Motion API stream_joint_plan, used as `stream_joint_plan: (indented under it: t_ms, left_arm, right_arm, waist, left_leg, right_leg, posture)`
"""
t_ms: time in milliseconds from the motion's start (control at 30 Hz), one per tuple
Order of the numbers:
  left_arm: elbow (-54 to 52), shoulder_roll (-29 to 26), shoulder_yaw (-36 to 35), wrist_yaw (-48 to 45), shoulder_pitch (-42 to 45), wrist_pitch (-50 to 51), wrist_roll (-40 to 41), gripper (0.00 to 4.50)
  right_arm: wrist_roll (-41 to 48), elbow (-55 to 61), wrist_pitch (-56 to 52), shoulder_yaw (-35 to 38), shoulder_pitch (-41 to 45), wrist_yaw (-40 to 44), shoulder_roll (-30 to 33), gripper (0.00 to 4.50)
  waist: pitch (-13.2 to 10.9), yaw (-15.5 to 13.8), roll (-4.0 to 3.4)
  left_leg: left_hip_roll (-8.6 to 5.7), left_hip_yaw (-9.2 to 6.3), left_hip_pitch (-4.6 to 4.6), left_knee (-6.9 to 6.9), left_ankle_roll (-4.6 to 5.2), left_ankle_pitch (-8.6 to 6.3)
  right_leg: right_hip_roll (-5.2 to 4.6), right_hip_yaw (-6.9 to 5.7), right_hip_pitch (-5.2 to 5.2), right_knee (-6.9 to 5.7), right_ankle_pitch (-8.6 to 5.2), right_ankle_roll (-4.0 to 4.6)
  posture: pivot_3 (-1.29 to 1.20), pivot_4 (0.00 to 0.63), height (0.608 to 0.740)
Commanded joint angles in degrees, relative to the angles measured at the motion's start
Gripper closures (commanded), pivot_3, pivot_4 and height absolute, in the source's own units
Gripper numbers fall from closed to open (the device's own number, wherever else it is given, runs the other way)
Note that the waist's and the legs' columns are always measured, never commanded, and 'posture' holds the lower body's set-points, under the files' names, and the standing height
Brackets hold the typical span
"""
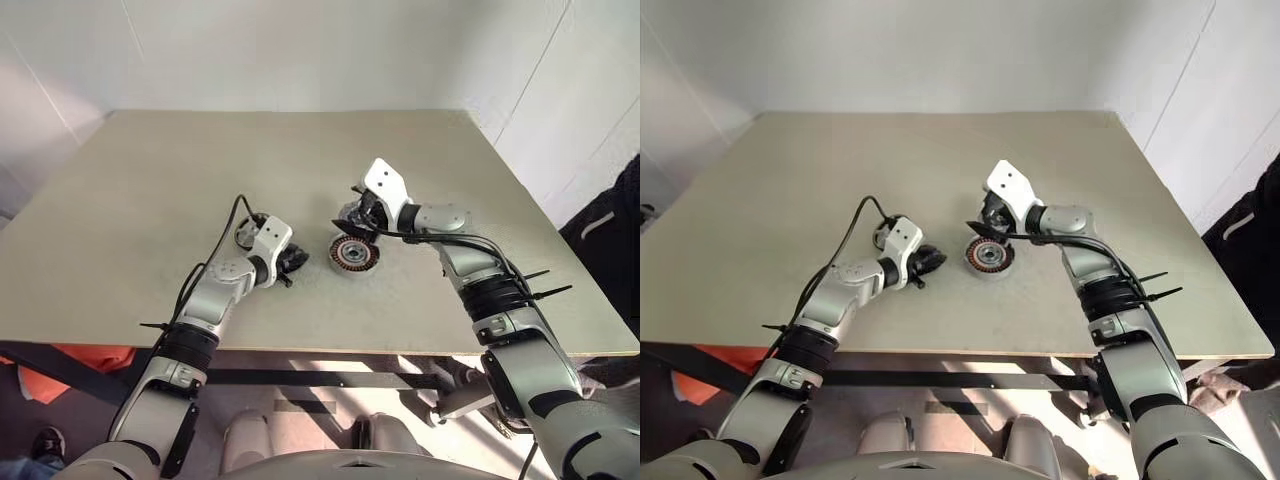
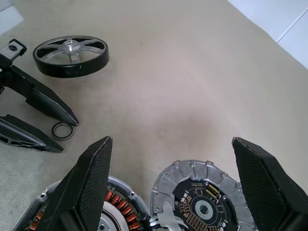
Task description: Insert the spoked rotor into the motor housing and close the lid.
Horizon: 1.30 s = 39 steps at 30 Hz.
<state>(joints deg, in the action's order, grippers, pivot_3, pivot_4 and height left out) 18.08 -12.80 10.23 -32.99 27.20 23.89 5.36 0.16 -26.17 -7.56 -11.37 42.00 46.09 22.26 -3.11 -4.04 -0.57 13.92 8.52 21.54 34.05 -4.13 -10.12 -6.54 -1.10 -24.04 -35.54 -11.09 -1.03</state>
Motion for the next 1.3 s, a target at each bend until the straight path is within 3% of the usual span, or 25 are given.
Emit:
stream_joint_plan:
  t_ms: [33, 133, 267, 600, 733, 933, 1067, 1300]
  left_arm:
    - [0.9, -0.1, -0.2, 0.6, -1.1, 1.6, -0.5, 2.7]
    - [0.5, 0.0, -0.3, 0.7, -1.3, 1.7, -0.4, 2.7]
    - [-0.1, -0.3, -0.4, 0.3, -1.4, 2.0, -0.2, 3.51]
    - [-2.6, -0.6, -1.6, -0.8, 0.2, 2.2, 0.8, 3.51]
    - [-5.9, 0.0, -3.2, -3.4, 1.4, 4.0, 4.8, 3.51]
    - [-8.3, 0.4, -3.8, -7.8, 5.3, 6.6, 9.3, 3.51]
    - [-6.3, 0.5, -2.1, -11.0, 8.2, 6.8, 9.9, 3.51]
    - [0.7, 2.6, 1.1, -16.0, 12.0, 7.3, 9.3, 3.51]
  right_arm:
    - [0.3, 0.8, 1.4, 1.4, 2.0, -0.3, 0.1, 0.0]
    - [0.1, 0.8, 1.6, 1.2, 2.0, -0.4, 0.1, 0.0]
    - [0.1, 0.8, 1.6, 1.2, 2.0, -0.3, 0.2, 0.0]
    - [-0.1, -0.4, 2.3, 2.2, 3.4, -1.5, 0.9, 0.0]
    - [-0.2, -1.8, 2.8, 3.4, 4.8, -3.0, 1.8, 0.0]
    - [-2.2, -8.7, 3.8, 6.0, 9.0, -9.9, 4.0, 0.0]
    - [-3.1, -14.2, 3.7, 7.8, 11.6, -14.8, 5.3, 0.0]
    - [-3.3, -12.3, 3.5, 7.9, 9.9, -15.9, 5.9, 0.0]
  waist:
    - [0.0, 0.0, 0.0]
    - [0.0, 0.0, 0.0]
    - [0.0, 0.1, 0.0]
    - [0.0, 0.0, 0.0]
    - [0.0, 0.0, 0.0]
    - [0.0, -0.2, -0.01]
    - [0.0, -0.3, 0.0]
    - [0.0, -0.1, -0.01]
  left_leg:
    - [0.0, 0.0, 0.0, 0.0, 0.0, 0.0]
    - [0.0, 0.0, 0.0, 0.0, 0.0, 0.0]
    - [0.0, 0.0, 0.0, -0.02, 0.0, 0.0]
    - [0.0, 0.02, 0.04, -0.25, 0.0, 0.0]
    - [-0.02, 0.03, 0.08, -0.36, -0.01, 0.0]
    - [-0.03, 0.03, 0.23, -0.41, -0.02, 0.01]
    - [-0.06, 0.03, 0.24, -0.41, -0.02, 0.02]
    - [-0.06, 0.05, 0.24, -0.48, -0.02, 0.02]
  right_leg:
    - [0.0, 0.0, 0.0, 0.0, 0.0, 0.0]
    - [0.0, 0.0, 0.0, 0.01, 0.0, 0.0]
    - [0.0, 0.0, 0.0, 0.03, 0.0, 0.0]
    - [0.01, -0.03, -0.03, 0.25, 0.0, 0.0]
    - [0.01, -0.05, -0.05, 0.35, 0.0, 0.01]
    - [0.0, -0.11, -0.17, 0.42, 0.01, 0.02]
    - [-0.01, -0.1, -0.17, 0.44, 0.01, 0.02]
    - [0.0, -0.1, -0.18, 0.49, 0.01, 0.02]
  posture:
    - [0.0, 0.0, 0.74]
    - [0.0, 0.0, 0.74]
    - [0.0, 0.0, 0.74]
    - [0.0, 0.0, 0.74]
    - [0.0, 0.0, 0.74]
    - [0.0, 0.0, 0.74]
    - [0.0, 0.0, 0.74]
    - [0.0, 0.0, 0.74]
